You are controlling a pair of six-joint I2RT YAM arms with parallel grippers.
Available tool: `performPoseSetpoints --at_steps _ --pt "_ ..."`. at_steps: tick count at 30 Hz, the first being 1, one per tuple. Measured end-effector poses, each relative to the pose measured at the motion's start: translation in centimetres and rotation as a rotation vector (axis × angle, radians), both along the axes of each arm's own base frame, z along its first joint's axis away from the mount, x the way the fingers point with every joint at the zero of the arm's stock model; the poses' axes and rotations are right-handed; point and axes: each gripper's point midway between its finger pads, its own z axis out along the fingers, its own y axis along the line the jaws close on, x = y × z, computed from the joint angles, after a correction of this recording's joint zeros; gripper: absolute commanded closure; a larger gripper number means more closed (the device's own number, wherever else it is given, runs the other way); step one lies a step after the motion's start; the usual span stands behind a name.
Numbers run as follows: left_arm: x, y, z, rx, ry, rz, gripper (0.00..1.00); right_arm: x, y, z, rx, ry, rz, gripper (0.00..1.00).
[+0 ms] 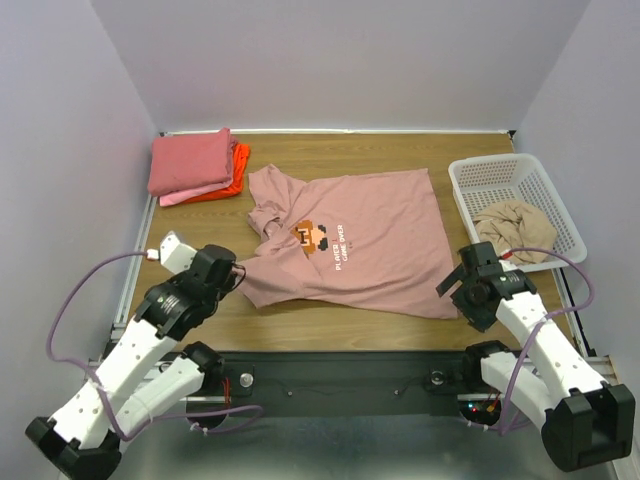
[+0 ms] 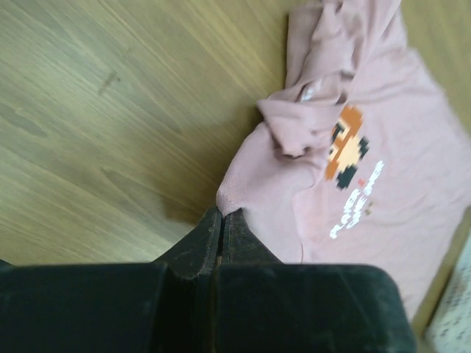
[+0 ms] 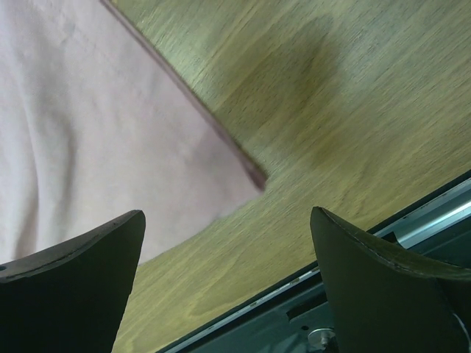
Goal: Fold and stack the t-shirts
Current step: Flatten the tshirt out
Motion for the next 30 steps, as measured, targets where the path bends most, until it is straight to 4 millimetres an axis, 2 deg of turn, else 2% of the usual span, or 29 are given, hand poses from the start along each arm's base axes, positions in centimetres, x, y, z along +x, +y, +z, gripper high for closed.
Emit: performPoseSetpoints --at_steps 1,6,11,12,15,20,28,30 --pt "-0.2 0.6 0.7 -0.011 -0.026 0.037 1.00 0.0 0.0 0.0 0.000 0.000 0.000 0.00" --pt "-0.7 2.1 1.6 -0.026 -0.075 0.106 1.00 -0.2 0.1 -0.3 0.005 0.025 0.005 0.01" --pt "-0.3 1.9 0.3 -0.014 -0.054 0.109 1.00 -0.6 0.9 -0.9 0.013 0.065 0.027 0.05" --pt "-0.3 1.8 -0.1 -0.008 -0.044 0.109 1.00 -0.6 1.2 -1.0 0.014 0.073 0.034 0.10" --pt "-0.2 1.7 -1.0 0.006 -0.023 0.108 1.00 -1.0 2.7 -1.9 0.028 0.118 0.083 0.15" --pt "0.1 1.6 -1.1 0.001 -0.031 0.109 1.00 -1.5 4.4 -3.4 0.022 0.195 0.139 0.25" --pt "0.4 1.3 -1.2 -0.008 -0.048 0.103 1.00 -0.7 4.4 -2.7 0.031 0.111 0.079 0.27" --pt "0.5 1.2 -1.2 -0.007 -0.050 0.097 1.00 -1.0 4.1 -2.9 0.025 0.104 0.053 0.34"
